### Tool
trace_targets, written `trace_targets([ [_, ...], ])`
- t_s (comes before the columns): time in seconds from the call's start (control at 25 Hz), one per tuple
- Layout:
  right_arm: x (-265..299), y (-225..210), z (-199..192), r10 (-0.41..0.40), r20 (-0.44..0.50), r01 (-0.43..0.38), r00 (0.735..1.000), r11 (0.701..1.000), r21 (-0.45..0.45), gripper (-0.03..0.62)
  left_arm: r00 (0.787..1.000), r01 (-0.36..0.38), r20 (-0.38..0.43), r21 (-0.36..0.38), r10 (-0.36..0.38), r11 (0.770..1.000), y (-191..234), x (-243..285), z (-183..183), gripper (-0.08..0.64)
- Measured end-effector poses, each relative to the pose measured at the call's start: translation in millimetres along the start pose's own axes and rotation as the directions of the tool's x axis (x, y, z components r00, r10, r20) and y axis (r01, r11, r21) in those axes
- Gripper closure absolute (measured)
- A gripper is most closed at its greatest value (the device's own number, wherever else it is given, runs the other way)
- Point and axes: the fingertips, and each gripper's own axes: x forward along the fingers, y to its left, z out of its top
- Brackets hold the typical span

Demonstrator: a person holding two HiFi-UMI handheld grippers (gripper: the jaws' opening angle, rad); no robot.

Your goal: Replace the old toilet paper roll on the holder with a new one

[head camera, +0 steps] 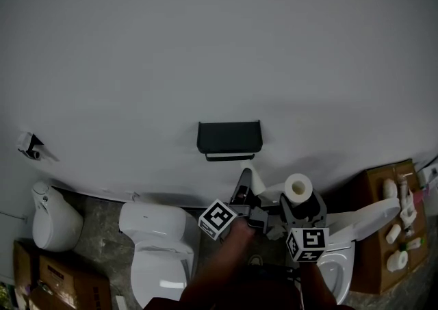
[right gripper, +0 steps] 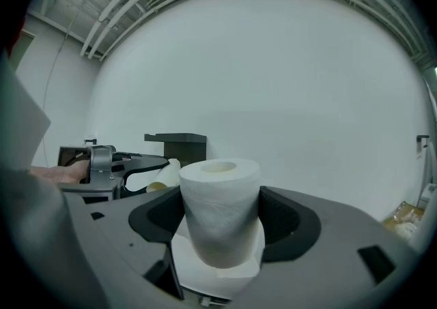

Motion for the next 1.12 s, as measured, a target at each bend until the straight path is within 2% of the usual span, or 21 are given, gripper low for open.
trace_targets([
  [0.08, 0.9, 6.0, -0.1, 0.015, 0.003, -0.015, 1.0, 1.0, 0.001, 0.244, 0.999, -0.028, 0.017, 0.019, 0.028, 0.999, 5.2, -9.6, 7.7, 0.371],
  [0.24, 2.3, 23.7, 1.7, 0.051, 0.007, -0.051, 0.999, 0.999, -0.002, 0.242, 0.997, -0.039, 0.069, 0.025, 0.038, 0.999, 5.6, -29.0, 28.3, 0.371],
  [0.36, 4.8, 40.9, 4.4, 0.085, 0.008, -0.085, 0.996, 0.996, -0.01, 0.244, 0.993, -0.023, 0.116, 0.015, 0.022, 1.0, -0.8, -43.5, 47.1, 0.371],
  [0.52, 8.7, 67.8, 7.7, 0.138, 0.013, -0.138, 0.99, 0.99, -0.017, 0.244, 0.983, -0.019, 0.182, 0.013, 0.017, 1.0, -8.1, -67.0, 74.2, 0.371],
  [0.68, 12.2, 93.2, 11.5, 0.184, 0.022, -0.183, 0.983, 0.983, -0.021, 0.242, 0.969, -0.064, 0.241, 0.049, 0.05, 0.997, -4.7, -94.1, 103.7, 0.371],
  [0.92, 16.4, 119.4, 16.8, 0.22, 0.029, -0.22, 0.975, 0.975, -0.029, 0.244, 0.955, -0.082, 0.29, 0.067, 0.059, 0.994, -7.2, -117.3, 133.4, 0.373],
  [1.12, 18.9, 124.2, 17.5, 0.219, 0.029, -0.218, 0.975, 0.975, -0.033, 0.242, 0.957, -0.018, 0.291, 0.064, -0.001, 0.998, -22.4, -113.4, 137.1, 0.373],
])
